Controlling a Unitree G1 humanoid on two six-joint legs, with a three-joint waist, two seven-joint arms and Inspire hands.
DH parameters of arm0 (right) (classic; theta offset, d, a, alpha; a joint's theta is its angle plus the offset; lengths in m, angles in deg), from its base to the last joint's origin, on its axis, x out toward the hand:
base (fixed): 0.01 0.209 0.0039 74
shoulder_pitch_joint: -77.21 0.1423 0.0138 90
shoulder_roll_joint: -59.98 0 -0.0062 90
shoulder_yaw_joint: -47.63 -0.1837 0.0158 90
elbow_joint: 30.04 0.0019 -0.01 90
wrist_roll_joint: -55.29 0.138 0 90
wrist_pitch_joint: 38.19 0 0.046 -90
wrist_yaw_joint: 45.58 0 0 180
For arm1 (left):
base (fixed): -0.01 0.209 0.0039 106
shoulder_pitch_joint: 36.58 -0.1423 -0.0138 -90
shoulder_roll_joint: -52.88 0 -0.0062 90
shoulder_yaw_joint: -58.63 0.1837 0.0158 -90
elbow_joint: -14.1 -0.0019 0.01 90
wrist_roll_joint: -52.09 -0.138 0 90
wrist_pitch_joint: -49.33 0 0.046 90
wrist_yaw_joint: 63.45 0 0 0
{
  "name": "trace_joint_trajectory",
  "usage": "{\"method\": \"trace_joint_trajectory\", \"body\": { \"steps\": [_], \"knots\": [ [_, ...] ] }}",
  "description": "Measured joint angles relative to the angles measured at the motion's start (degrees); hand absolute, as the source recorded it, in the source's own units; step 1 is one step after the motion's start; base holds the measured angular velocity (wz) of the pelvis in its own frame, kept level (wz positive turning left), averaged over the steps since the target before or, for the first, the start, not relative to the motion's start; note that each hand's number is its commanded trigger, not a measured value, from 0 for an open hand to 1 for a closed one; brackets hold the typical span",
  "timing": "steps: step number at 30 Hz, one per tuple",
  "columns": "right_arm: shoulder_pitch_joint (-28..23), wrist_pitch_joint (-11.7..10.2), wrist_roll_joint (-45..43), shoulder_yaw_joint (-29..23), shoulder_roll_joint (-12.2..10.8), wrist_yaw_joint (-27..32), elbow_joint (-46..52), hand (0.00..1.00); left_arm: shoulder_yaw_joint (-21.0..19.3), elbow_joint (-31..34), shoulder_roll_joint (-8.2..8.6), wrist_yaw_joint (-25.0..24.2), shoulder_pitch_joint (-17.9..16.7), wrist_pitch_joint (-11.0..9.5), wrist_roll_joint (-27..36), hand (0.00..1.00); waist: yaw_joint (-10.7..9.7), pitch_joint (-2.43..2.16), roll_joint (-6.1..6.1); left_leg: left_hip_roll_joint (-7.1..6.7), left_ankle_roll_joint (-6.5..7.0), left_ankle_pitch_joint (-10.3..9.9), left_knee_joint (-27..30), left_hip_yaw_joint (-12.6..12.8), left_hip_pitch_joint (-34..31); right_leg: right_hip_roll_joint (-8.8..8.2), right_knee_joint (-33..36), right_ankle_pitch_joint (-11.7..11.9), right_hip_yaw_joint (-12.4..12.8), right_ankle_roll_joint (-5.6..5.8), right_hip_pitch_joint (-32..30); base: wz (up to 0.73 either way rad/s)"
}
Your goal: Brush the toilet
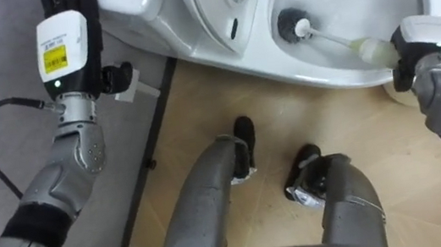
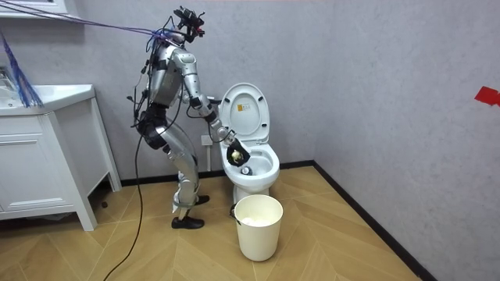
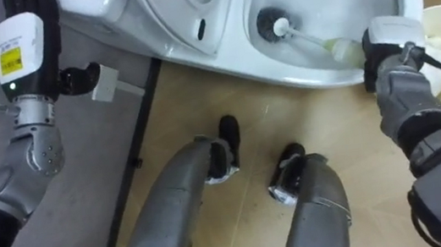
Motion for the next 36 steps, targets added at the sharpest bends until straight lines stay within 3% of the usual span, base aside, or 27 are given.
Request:
{"method": "trace_joint_trajectory", "body": {
  "steps": [5, 10, 13, 16, 17, 20, 21, 23, 26, 28, 34, 36],
  "knots": [
    [-4.88, 4.54, -7.10, -0.04, 0.81, -5.57, 13.83, 1.00, -1.20, 0.20, -1.47, 1.36, -2.98, -2.07, 3.50, 0.00, -1.42, -0.31, -0.50, 0.77, -1.22, 0.34, -2.06, -0.25, 1.10, 1.50, -2.68, 0.68, -0.39, -1.46, 1.46, 0.01],
    [-8.68, 5.47, -11.70, -0.26, 1.46, -9.11, 22.28, 1.00, -3.23, 0.20, -1.49, 3.43, -5.09, -3.16, 4.56, 0.00, -2.84, -0.68, -1.31, 1.84, -2.20, 0.24, -1.91, -0.45, 1.38, 2.89, -4.40, 0.74, -0.93, -2.19, 2.62, 0.01],
    [-8.79, 5.37, -12.49, -0.06, 3.63, -10.38, 24.17, 1.00, -2.97, 0.15, -1.68, 4.06, -5.13, -4.27, 7.55, 0.00, -2.68, -0.72, -1.69, 2.01, -2.40, 0.04, -1.63, -0.27, 1.63, 2.89, -4.35, 0.63, -0.74, -2.35, 2.75, -0.07],
    [-4.18, 1.45, -4.94, 1.07, 4.70, -8.21, 14.80, 1.00, -1.15, -1.59, -2.23, 4.31, -3.16, -4.77, 8.12, 0.00, -1.88, -0.49, -2.46, 1.92, -2.38, 0.06, -1.39, -0.21, 2.52, 2.65, -3.83, 0.50, -0.73, -2.35, 3.50, 0.01],
    [-2.67, -0.70, 1.53, 1.04, 4.64, -7.00, 9.84, 1.00, -0.36, -1.97, -2.70, 4.30, -2.82, -4.99, 7.88, 0.00, -1.51, -0.38, -3.41, 1.75, -2.37, 0.08, -1.44, -0.14, 2.75, 2.36, -3.39, 0.22, -0.73, -2.39, 3.52, 0.12],
    [-0.10, -5.68, 19.46, -1.66, 4.06, -5.36, 0.69, 1.00, -0.45, -1.47, -4.06, 4.61, -2.04, -5.02, 6.56, 0.00, -1.65, 0.79, -5.68, 1.47, -2.09, 0.28, -1.22, -0.04, 2.69, 1.16, -1.45, -0.74, -0.84, -2.44, 2.85, 0.13],
    [1.05, -7.15, 26.44, -3.90, 4.03, -5.04, -1.94, 1.00, -0.47, -1.26, -4.09, 4.61, -1.99, -4.98, 6.08, 0.00, -2.19, 1.04, -6.12, 0.51, -1.83, 0.48, -1.21, -0.25, 2.58, 0.24, -0.11, -1.34, -0.78, -2.23, 2.31, 0.17],
    [3.19, -7.85, 34.25, -8.66, 4.11, -4.12, -5.42, 1.00, -1.45, -0.71, -3.85, 4.19, -2.86, -4.76, 5.44, 0.00, -3.18, 1.08, -6.56, -0.30, -1.53, 0.66, -1.36, -0.11, 2.78, -0.88, 1.12, -1.68, -0.34, -1.84, 1.86, 0.13],
    [4.89, -7.98, 35.28, -9.10, 5.73, -4.14, -8.51, 1.00, -2.21, 0.64, -3.74, 3.62, -4.88, -4.17, 5.43, 0.00, -4.15, 1.07, -7.19, -1.38, -1.32, 0.77, -1.40, -0.22, 4.17, -1.98, 1.78, -2.11, -0.24, -1.17, 3.16, 0.09],
    [4.69, -8.06, 35.63, -9.09, 5.42, -4.21, -10.16, 1.00, -2.22, -0.09, -3.30, 2.76, -5.40, -3.97, 5.40, 0.00, -4.42, 1.05, -7.52, -1.53, -1.11, 0.63, -1.42, 0.00, 6.05, -2.12, 1.57, -2.27, 0.07, -0.70, 5.07, 0.05],
    [4.05, -8.09, 34.97, -9.10, 5.38, -6.35, -11.70, 1.00, -4.63, -3.40, -0.37, -0.50, -9.04, -2.99, 5.00, 0.00, -4.07, 0.96, -7.71, -2.18, -0.54, 0.23, -4.14, 1.01, 12.29, -2.80, 0.41, -2.32, 0.68, 0.08, 10.06, -0.05],
    [3.25, -8.09, 33.56, -10.34, 5.42, -8.55, -11.55, 1.00, -6.00, -3.34, -0.20, -1.66, -14.00, -2.88, 3.70, 0.00, -4.10, 0.72, -8.05, -2.22, -0.53, 0.23, -6.17, 1.21, 15.45, -2.40, -1.69, -1.88, 0.90, 0.52, 12.81, -0.07]
  ]
}}
